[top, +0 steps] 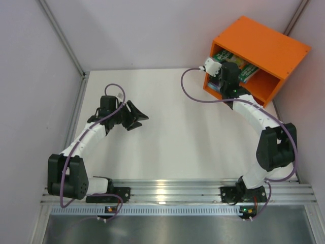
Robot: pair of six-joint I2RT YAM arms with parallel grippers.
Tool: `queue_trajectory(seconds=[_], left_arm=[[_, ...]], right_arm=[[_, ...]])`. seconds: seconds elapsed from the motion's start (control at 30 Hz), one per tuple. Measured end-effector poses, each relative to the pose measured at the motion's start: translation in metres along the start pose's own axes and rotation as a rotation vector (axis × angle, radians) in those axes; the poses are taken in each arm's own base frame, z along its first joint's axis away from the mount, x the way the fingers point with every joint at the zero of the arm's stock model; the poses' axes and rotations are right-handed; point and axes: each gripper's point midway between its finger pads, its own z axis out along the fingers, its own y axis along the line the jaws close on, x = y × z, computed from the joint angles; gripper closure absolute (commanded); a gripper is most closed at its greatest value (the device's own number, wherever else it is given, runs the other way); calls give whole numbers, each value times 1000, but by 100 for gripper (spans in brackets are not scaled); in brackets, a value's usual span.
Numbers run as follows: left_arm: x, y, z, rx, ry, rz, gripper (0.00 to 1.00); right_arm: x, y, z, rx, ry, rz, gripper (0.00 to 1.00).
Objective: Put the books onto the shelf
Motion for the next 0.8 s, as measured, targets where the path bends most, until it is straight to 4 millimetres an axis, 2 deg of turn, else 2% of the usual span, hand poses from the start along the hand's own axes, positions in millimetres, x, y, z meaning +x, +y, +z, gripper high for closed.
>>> queue_trajectory(seconds=[0.17, 0.27, 0.4, 0.5, 0.8], left_arm=[[1, -1, 0, 1, 4, 2, 38], [2, -1, 1, 1, 5, 3, 37], [2, -1, 1, 2, 6, 5, 37], [3, -2, 1, 2, 7, 6, 38], [3, -5, -1, 10, 3, 13, 37]], right_arm=[[3, 7, -3, -38, 11, 17, 60], [3, 7, -4, -43, 14, 20, 60], [3, 6, -6, -53, 15, 37, 51], [3, 5, -9, -60, 18, 48, 50], [3, -2, -18, -56, 17, 83, 59]])
